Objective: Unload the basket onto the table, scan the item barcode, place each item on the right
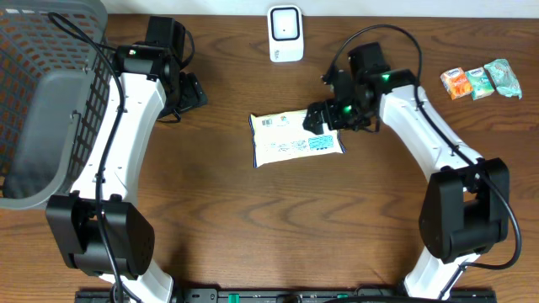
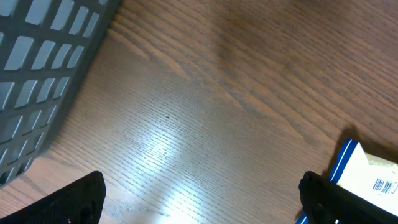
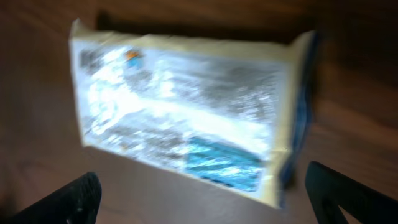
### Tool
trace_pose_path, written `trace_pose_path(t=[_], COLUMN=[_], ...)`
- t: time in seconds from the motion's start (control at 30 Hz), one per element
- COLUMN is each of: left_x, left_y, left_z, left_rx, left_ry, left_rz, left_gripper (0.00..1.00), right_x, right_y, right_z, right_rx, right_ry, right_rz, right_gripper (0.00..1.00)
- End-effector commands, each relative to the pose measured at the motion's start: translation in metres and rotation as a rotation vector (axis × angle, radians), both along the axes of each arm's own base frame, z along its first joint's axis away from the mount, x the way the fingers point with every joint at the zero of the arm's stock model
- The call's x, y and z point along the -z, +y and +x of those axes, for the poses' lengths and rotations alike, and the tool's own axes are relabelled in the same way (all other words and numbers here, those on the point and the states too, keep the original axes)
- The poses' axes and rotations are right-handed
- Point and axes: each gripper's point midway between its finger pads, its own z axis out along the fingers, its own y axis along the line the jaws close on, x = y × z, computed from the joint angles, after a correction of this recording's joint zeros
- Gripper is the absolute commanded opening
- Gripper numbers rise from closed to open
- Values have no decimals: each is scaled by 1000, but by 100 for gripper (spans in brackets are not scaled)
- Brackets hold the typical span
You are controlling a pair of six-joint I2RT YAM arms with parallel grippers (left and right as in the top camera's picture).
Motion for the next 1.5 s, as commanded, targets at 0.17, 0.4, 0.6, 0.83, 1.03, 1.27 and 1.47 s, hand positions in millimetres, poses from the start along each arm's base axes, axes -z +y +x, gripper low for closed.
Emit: trace_pose_path(t=[0.17,0.4,0.6,0.83,1.03,1.27,1.47], left_x=[-3,-3,-3,-3,-3,-3,-3], left_y=[3,3,3,3,3,3,3], left_z=[0,0,0,0,0,0,0], left_rx=[10,10,10,10,10,10,10], left_ry=[-3,-3,-3,-3,-3,-3,-3], left_rz=[16,16,16,16,16,16,16], left_gripper=[98,98,98,98,98,98,98], right_x=[-9,3,24,27,30,44,57], right_y=[54,59,22,11,0,-6,-10], right_z=[-66,-79,-67,-84,-89,-96,-103], right_rx=[10,42,309,304,389,465,536], right_ry=[330,350,301,291,290,313,341], right_rz=[196,68,-210,-356,-440,-452,-458], right_gripper=[98,61,54,2,1,2,2])
